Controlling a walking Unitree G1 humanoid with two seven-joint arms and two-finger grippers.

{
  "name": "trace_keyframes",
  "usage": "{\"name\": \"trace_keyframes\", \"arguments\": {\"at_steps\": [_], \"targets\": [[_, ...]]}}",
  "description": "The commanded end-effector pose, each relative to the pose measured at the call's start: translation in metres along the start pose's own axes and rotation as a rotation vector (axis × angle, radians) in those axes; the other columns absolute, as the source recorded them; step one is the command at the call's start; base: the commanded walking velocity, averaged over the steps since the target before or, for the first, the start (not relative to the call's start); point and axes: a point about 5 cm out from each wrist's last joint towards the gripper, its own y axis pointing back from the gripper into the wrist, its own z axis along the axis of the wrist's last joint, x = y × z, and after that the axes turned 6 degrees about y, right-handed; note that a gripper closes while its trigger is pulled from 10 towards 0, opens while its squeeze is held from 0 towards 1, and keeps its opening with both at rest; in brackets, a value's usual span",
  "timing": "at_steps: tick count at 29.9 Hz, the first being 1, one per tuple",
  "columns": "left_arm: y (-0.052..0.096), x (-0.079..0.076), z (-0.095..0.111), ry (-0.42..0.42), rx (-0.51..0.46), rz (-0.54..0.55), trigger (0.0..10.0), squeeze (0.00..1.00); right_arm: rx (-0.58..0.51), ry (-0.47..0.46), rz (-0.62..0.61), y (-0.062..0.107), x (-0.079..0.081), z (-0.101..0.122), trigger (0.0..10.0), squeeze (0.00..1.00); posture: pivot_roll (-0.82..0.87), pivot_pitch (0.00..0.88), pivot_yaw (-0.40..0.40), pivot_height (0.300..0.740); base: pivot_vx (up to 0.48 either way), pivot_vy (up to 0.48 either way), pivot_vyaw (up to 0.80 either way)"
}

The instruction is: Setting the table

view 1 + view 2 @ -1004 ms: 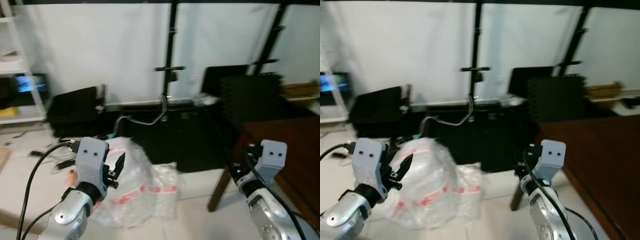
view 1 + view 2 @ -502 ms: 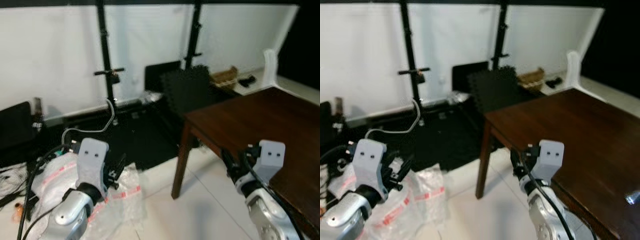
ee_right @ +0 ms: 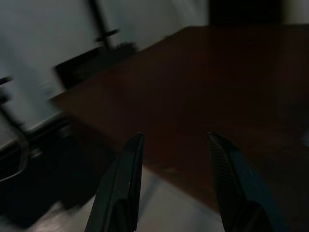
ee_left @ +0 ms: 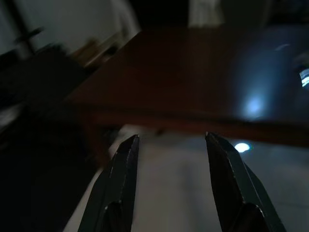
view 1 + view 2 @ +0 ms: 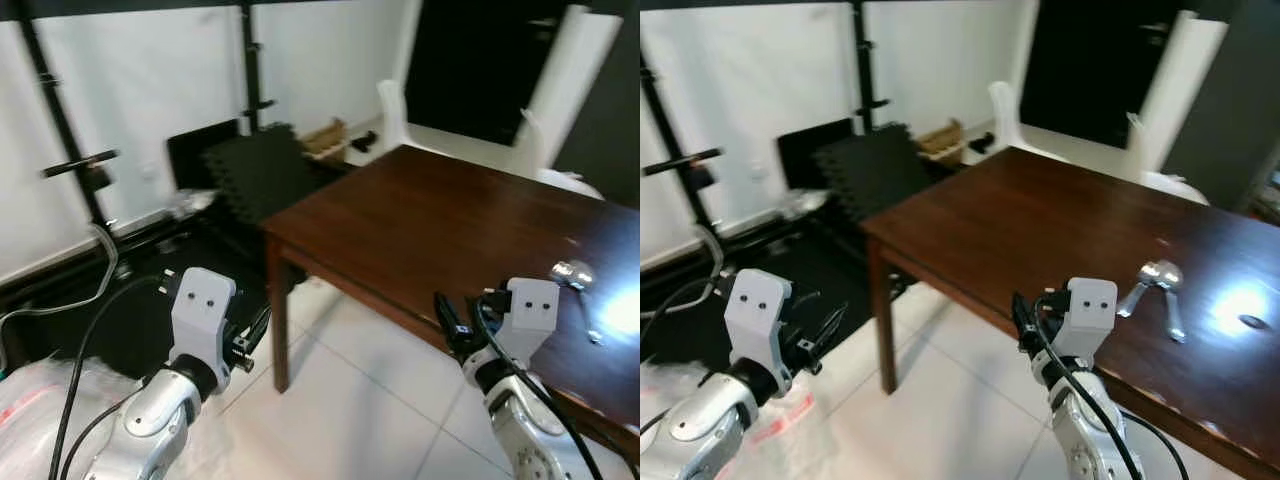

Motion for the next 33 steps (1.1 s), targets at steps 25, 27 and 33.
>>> {"name": "trace_keyframes", "arguments": {"at_steps": [25, 27, 33], "targets": [[0.0013, 0.0046, -0.0065, 0.024, 0.007, 0.027, 10.0, 0.00, 0.007, -0.025, 0.033, -0.0004, 0.0082, -0.0053, 10.0, 0.00, 0.03, 0.094, 0.061, 0.740, 0.000, 0.000, -0.80], [0.0013, 0.0046, -0.0065, 0.024, 0.007, 0.027, 10.0, 0.00, 0.007, -0.025, 0.033, -0.0004, 0.0082, -0.0053, 10.0, 0.00, 0.03, 0.094, 0.061, 0.740, 0.000, 0.000, -0.80], [0.0001, 0.0051, -0.0061, 0.030, 0.003, 0.035, 10.0, 0.00, 0.006, -0.027, 0.032, -0.0010, 0.0080, -0.0053, 10.0, 0.00, 0.03, 0.095, 0.060, 0.740, 0.000, 0.000, -0.80]]}}
